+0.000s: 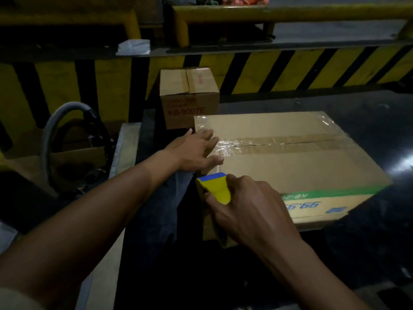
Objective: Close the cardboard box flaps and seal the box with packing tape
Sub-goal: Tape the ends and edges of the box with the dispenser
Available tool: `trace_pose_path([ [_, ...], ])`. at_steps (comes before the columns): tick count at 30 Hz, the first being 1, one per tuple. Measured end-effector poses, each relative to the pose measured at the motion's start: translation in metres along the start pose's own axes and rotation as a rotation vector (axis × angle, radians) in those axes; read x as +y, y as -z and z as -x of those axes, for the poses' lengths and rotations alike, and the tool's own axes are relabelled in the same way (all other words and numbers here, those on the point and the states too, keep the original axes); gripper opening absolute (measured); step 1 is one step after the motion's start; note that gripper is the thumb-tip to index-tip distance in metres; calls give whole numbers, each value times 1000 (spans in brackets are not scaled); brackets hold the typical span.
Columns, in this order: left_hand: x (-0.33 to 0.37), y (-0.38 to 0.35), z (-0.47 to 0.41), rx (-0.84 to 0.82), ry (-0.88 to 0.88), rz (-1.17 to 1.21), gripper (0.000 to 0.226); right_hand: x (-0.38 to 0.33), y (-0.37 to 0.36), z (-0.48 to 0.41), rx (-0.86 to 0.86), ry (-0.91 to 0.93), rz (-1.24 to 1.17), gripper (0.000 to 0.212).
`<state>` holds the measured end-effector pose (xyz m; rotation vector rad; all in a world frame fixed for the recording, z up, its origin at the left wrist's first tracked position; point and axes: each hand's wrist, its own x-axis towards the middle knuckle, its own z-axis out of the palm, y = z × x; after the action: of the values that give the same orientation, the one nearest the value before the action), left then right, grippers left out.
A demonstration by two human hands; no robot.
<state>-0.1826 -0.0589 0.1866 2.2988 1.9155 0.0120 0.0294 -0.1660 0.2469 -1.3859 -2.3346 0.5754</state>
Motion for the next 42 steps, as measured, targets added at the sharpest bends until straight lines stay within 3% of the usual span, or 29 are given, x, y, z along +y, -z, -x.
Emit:
trace_pose_path([
  [7,-17,-15,-7,69,-118,-36,89,-13,-14,3,111,-26,120,53],
  [12,-25,-19,-12,128,-153,42,91,-15,-17,1,109,-44,193,46],
  [22,-23,-13,-10,40,-34,18,92,-31,-13,15,135,-78,190,35],
  [33,-24,-13,-12,3,-18,111,94,-31,-17,44,33,-128,258,64],
  [42,-21,-11,-8,1,-10,131,92,-25,-12,46,45,-125,236,60],
])
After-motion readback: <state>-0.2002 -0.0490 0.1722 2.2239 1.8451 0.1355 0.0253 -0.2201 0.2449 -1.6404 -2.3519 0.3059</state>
